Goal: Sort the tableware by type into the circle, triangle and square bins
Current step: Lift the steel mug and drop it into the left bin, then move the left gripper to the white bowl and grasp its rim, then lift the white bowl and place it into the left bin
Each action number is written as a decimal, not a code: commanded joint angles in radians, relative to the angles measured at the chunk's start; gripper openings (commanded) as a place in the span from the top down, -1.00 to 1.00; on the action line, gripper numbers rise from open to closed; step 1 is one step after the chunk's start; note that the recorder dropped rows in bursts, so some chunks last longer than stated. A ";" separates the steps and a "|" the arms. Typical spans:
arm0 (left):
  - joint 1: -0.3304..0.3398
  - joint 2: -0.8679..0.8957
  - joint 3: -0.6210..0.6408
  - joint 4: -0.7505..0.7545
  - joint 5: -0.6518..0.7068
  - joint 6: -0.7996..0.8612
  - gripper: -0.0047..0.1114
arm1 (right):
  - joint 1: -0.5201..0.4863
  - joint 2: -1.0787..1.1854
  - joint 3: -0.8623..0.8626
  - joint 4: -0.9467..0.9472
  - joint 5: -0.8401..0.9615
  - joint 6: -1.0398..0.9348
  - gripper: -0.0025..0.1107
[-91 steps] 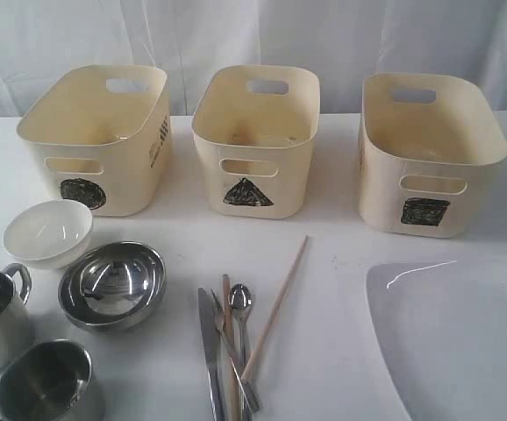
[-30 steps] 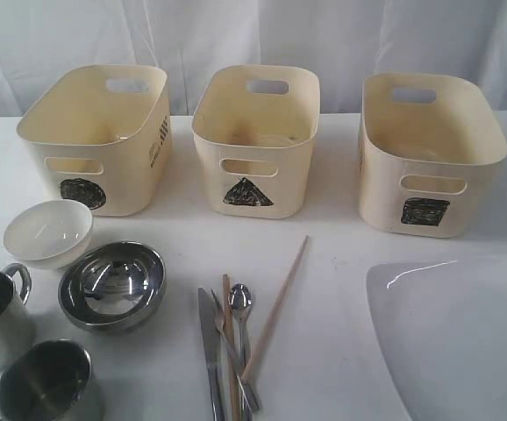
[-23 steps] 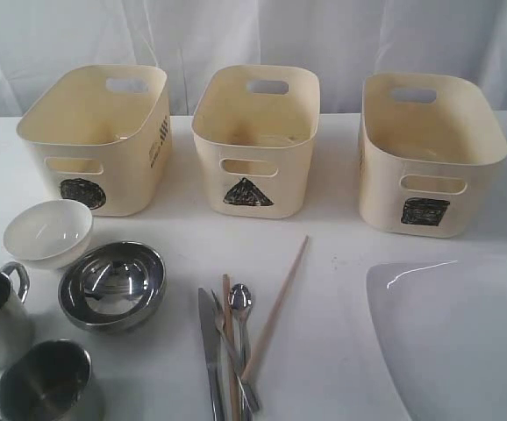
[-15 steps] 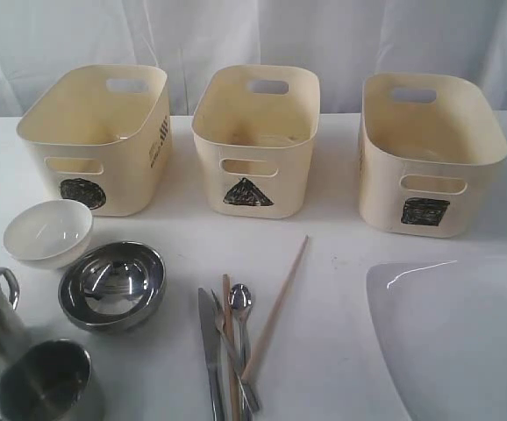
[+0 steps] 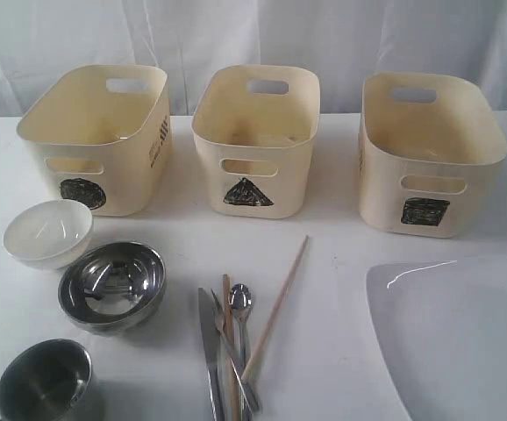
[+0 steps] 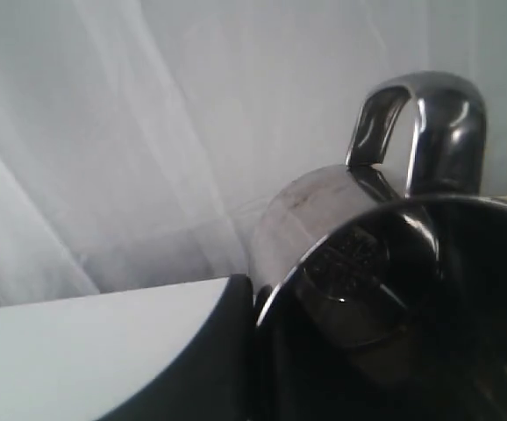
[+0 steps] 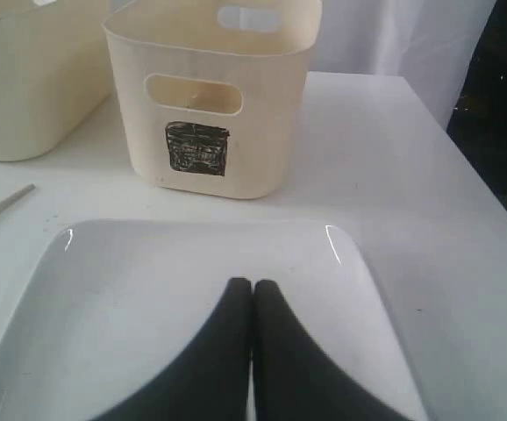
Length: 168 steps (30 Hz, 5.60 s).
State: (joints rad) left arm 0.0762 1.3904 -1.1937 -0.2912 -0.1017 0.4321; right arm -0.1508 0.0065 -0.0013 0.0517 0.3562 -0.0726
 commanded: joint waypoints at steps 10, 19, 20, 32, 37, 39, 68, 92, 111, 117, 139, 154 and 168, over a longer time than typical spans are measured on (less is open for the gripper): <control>-0.230 0.485 -0.297 0.237 -0.034 -0.029 0.92 | 0.003 -0.006 0.001 0.000 -0.006 0.006 0.96; -0.239 0.520 -0.297 0.237 -0.059 -0.040 0.92 | 0.003 -0.006 0.001 0.000 -0.006 0.006 0.96; -0.239 0.520 -0.297 0.237 -0.059 -0.040 0.91 | 0.003 -0.006 0.001 0.000 -0.006 0.006 0.96; -0.239 0.493 -0.297 0.237 0.245 -0.125 0.01 | 0.003 -0.006 0.001 0.000 -0.006 0.006 0.96; -0.239 0.460 -0.314 0.237 0.254 -0.123 0.01 | 0.003 -0.006 0.001 0.000 -0.006 0.006 0.96; -0.239 0.436 -0.331 0.237 0.260 -0.123 0.01 | 0.003 -0.006 0.001 0.000 -0.006 0.006 0.96; -0.239 0.191 -0.050 0.390 0.996 -0.592 0.92 | 0.003 -0.006 0.001 0.000 -0.006 0.006 0.96; -0.239 0.253 0.017 0.498 0.828 -0.677 -0.19 | 0.003 -0.006 0.001 -0.001 -0.006 0.006 0.96; -0.238 0.422 0.017 0.719 0.696 -1.059 -0.23 | 0.003 -0.006 0.001 -0.001 -0.006 0.006 0.96; -0.238 0.438 0.017 0.719 0.649 -1.059 -0.23 | 0.003 -0.006 0.001 -0.001 -0.006 0.006 0.96; -0.238 0.500 0.019 0.631 0.590 -1.060 0.46 | 0.003 -0.006 0.001 -0.001 -0.006 0.006 0.96; -0.238 0.353 0.019 0.781 0.863 -0.988 0.92 | 0.003 -0.006 0.001 -0.001 -0.006 0.006 0.96; -0.238 0.121 -0.010 0.837 -0.290 -0.796 0.92 | 0.003 -0.006 0.001 -0.001 -0.006 0.006 0.96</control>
State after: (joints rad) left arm -0.1614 1.4173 -1.1887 0.5003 -0.1698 -0.4569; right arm -0.1508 0.0065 -0.0013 0.0517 0.3562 -0.0687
